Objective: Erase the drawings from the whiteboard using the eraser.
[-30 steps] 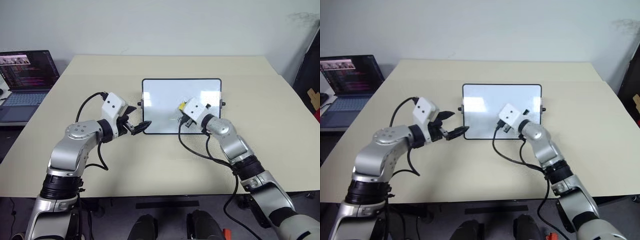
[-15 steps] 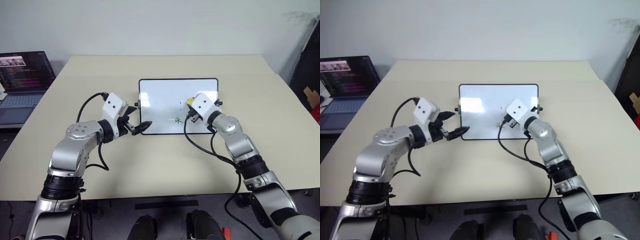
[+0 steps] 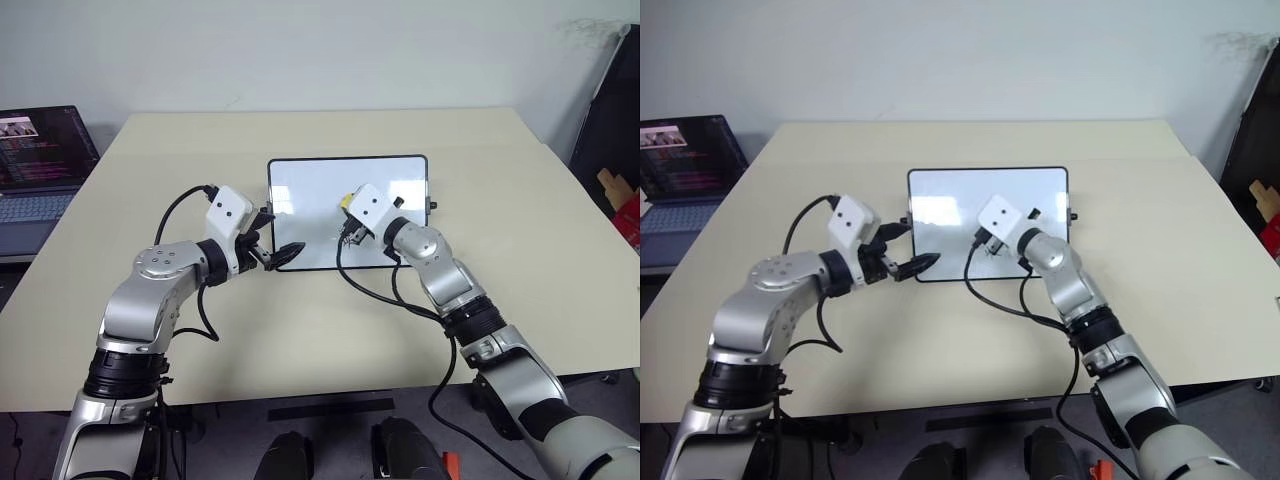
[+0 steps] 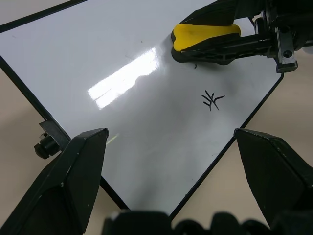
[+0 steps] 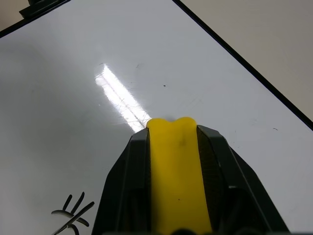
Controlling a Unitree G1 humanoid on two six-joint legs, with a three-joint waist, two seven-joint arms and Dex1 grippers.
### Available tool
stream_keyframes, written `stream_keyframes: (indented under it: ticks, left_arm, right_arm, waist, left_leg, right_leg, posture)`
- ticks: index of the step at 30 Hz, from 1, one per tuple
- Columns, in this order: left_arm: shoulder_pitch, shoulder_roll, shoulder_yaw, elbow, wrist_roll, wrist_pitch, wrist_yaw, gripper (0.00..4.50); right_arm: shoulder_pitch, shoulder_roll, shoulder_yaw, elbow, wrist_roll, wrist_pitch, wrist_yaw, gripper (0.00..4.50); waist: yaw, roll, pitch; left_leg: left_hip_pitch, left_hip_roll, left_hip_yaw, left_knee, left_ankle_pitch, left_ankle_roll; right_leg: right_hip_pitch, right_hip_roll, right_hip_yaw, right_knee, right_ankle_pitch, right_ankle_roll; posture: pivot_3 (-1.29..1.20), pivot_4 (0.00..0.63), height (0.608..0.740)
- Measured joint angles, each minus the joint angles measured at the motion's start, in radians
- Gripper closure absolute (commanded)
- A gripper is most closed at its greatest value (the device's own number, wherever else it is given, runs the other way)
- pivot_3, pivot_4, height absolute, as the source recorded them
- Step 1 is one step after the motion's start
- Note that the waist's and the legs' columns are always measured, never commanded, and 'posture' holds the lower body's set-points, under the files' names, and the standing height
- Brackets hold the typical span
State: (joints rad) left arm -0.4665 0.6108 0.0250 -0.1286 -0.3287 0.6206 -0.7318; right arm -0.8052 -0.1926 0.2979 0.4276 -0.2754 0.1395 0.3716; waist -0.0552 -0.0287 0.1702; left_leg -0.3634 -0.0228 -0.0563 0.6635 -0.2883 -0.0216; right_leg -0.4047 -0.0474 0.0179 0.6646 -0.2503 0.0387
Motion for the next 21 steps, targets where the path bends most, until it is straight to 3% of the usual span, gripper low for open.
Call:
stream_keyframes:
  ticks: [8,16,21]
  left_arm:
    - [0.0,-0.003,0.0,0.002,0.0,0.0,0.0,0.0]
    - [-0.012,-0.01,-0.019,0.007,0.001,-0.001,-0.001,0.0]
    - [-0.001,-0.008,-0.014,0.013,0.001,-0.003,0.004,0.0]
  right_arm:
    - [0.112,-0.101,0.019,-0.129,-0.021,0.006,0.057,3.51]
    - [0.132,-0.1,0.037,-0.177,-0.023,0.062,0.065,3.51]
    - [0.189,-0.094,-0.052,-0.273,0.076,0.138,0.094,3.51]
  waist:
    - [0.024,-0.001,-0.001]
    - [0.023,-0.001,-0.001]
    - [0.028,-0.001,0.0]
  left_leg:
    - [0.0,-0.002,-0.001,0.0,0.0,0.0]
    - [0.0,-0.001,-0.001,0.001,0.0,0.0]
    - [-0.002,-0.001,-0.002,0.0,0.0,0.0]
  right_leg:
    - [0.002,-0.002,-0.001,-0.001,0.0,0.0]
    - [0.001,-0.002,-0.001,-0.001,0.0,0.0]
    - [0.001,-0.002,-0.002,-0.002,0.0,0.0]
  posture:
    - [0.0,0.15,0.74]
    - [0.0,0.15,0.74]
    - [0.0,0.15,0.74]
